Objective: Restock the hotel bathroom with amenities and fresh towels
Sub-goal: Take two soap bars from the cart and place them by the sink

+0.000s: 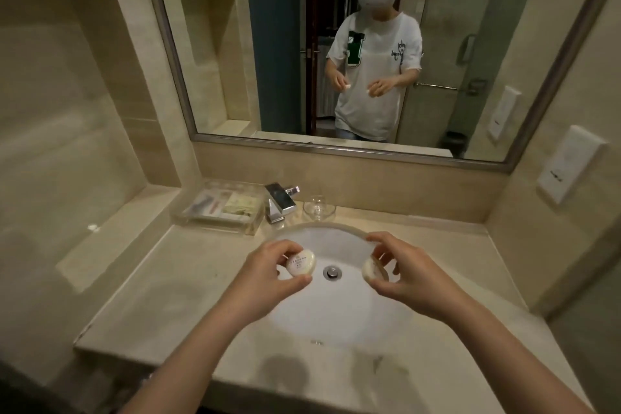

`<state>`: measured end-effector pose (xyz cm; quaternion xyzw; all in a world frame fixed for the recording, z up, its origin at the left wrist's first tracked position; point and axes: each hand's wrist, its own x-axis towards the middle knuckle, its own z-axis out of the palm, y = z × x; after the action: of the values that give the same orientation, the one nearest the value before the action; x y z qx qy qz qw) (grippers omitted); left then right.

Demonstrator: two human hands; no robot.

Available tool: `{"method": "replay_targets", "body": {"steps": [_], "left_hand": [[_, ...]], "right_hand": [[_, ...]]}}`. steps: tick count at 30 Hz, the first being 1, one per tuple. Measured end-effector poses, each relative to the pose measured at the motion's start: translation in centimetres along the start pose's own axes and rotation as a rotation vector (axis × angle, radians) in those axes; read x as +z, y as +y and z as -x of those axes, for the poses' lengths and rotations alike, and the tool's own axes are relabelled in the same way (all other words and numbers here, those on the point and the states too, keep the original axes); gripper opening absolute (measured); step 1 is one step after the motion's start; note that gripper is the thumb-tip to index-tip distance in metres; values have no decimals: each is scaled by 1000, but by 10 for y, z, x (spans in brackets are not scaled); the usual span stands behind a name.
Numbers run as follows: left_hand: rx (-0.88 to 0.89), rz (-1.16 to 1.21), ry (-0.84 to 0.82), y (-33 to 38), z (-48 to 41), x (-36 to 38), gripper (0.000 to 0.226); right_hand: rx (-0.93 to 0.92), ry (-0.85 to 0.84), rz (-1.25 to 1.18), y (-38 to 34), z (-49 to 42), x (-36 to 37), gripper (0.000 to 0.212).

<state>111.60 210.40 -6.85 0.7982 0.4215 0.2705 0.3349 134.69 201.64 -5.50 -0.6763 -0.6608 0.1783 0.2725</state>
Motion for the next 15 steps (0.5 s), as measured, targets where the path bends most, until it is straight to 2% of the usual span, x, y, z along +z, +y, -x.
{"method": "replay_targets", "body": {"steps": [6,10,15], "left_hand": [[-48,14,-82,-32,-109,37,40],[-141,-53,-2,-57,-161,63,40],[-257,-4,30,-90,-205,101,37]], "right_hand": [[75,-30,13,45,-105,16,56],[102,-67,19,81,-159,28,59],[92,-136,30,124,-225,48,61]]}}
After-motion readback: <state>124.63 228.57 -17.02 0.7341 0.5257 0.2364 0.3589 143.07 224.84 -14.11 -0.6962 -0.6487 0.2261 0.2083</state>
